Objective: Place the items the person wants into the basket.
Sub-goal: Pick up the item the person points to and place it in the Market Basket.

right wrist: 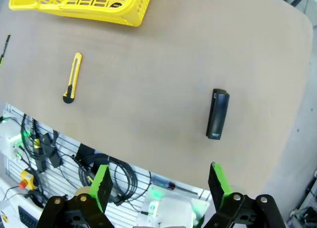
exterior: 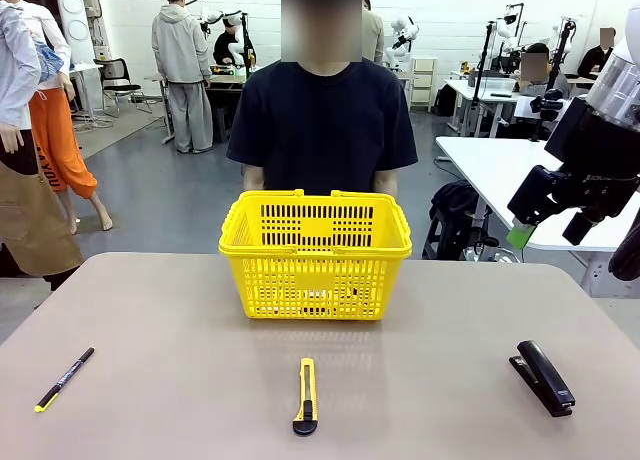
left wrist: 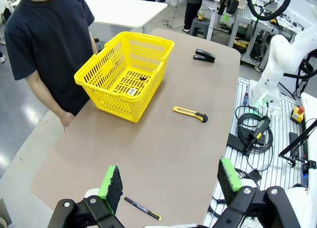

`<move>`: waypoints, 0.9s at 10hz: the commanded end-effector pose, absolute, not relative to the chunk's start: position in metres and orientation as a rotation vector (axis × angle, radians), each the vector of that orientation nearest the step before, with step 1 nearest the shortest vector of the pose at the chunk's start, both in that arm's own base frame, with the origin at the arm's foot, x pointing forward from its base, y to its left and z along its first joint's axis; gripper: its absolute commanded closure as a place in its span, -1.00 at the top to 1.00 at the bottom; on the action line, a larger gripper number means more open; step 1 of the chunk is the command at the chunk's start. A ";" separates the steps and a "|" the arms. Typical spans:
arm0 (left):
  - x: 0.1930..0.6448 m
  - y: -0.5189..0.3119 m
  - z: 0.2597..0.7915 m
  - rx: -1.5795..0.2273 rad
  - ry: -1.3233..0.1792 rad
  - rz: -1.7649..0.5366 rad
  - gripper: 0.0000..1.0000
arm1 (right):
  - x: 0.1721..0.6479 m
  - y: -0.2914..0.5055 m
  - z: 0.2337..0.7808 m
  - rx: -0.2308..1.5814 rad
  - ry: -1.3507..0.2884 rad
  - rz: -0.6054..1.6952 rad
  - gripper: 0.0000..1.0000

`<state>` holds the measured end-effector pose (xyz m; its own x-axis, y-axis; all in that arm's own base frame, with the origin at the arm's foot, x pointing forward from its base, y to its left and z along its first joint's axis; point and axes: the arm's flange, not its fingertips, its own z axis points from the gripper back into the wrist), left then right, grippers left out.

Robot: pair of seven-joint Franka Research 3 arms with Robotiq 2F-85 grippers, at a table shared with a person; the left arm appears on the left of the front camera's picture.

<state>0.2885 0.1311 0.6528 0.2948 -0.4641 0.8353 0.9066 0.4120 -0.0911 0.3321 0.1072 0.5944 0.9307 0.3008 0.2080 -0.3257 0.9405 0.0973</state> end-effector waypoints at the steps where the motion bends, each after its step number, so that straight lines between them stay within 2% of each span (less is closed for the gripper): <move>1: 0.288 0.132 0.652 -0.642 -0.849 -1.017 1.00 | 0.332 0.105 0.595 0.120 -0.194 0.331 1.00; 6: 0.288 0.132 0.652 -0.642 -0.849 -1.017 1.00 | 0.332 0.107 0.594 0.131 -0.192 0.322 1.00; 9: 0.288 0.132 0.652 -0.642 -0.849 -1.017 1.00 | 0.290 0.036 0.645 0.435 -0.324 0.452 1.00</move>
<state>0.2886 0.1311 0.6527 0.2952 -0.4640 0.8352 0.9065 0.4122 -0.0915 0.3075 0.0624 0.6337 0.8833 0.3217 0.3411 -0.4072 0.8869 0.2181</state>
